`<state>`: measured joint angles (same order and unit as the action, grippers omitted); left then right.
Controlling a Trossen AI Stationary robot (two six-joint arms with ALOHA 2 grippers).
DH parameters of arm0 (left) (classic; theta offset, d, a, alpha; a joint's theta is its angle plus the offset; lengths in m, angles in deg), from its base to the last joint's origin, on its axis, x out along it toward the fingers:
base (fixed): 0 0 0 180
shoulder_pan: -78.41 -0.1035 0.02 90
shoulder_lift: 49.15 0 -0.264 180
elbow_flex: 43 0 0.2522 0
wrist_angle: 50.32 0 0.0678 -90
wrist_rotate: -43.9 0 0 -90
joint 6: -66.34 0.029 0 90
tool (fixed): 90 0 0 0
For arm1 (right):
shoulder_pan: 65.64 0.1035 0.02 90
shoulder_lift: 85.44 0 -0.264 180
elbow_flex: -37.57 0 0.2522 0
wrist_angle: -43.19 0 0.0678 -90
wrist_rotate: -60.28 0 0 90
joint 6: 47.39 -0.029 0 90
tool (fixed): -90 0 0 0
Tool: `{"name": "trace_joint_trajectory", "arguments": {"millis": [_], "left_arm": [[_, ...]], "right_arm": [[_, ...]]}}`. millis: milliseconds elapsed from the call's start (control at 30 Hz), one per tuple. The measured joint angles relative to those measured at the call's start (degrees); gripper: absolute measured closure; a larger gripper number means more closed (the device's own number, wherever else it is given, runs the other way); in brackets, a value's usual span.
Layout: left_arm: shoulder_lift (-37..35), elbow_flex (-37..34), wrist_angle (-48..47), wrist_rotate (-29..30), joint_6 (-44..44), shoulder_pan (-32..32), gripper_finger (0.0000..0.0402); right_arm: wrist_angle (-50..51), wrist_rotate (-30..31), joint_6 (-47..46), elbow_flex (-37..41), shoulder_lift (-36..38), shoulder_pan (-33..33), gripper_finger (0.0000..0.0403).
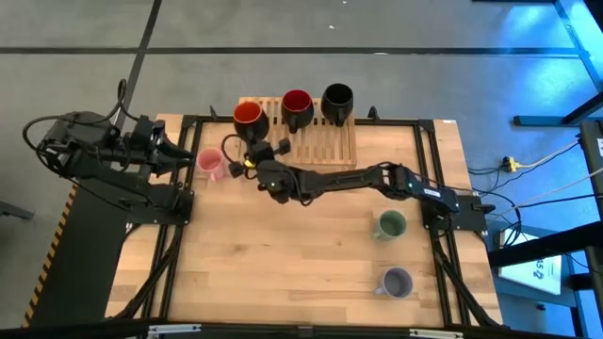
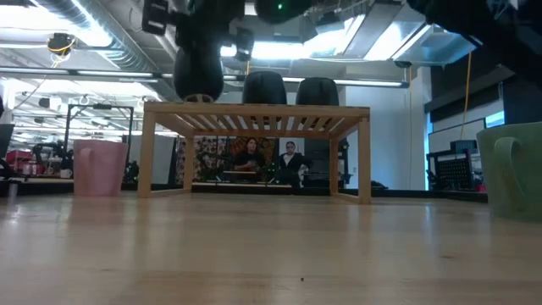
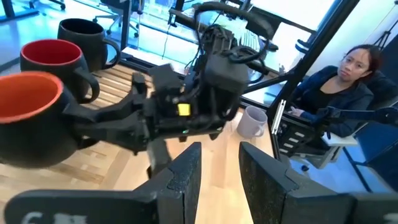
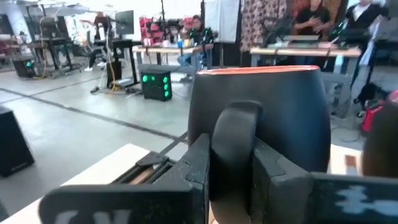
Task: Place coffee mugs
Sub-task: Put the orange black mug on the shelf
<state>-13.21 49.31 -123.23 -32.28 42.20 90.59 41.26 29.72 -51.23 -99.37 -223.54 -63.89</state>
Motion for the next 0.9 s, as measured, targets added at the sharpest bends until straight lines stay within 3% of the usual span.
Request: {"name": "trace_joint_trajectory", "arguments": {"millis": [433, 900], "left_arm": [[0.0, 0.0, 0.0, 0.7, 0.8, 0.0, 0.0299], [0.0, 0.0, 0.7, 0.9, 0.8, 0.0, 0.0299]], "right_arm": [[-1.2, -1.2, -0.6, 0.0, -0.8, -4.4, 0.0358], [-0.7, -7.0, -0.8, 0.0, -0.8, -8.6, 0.0358]]}}
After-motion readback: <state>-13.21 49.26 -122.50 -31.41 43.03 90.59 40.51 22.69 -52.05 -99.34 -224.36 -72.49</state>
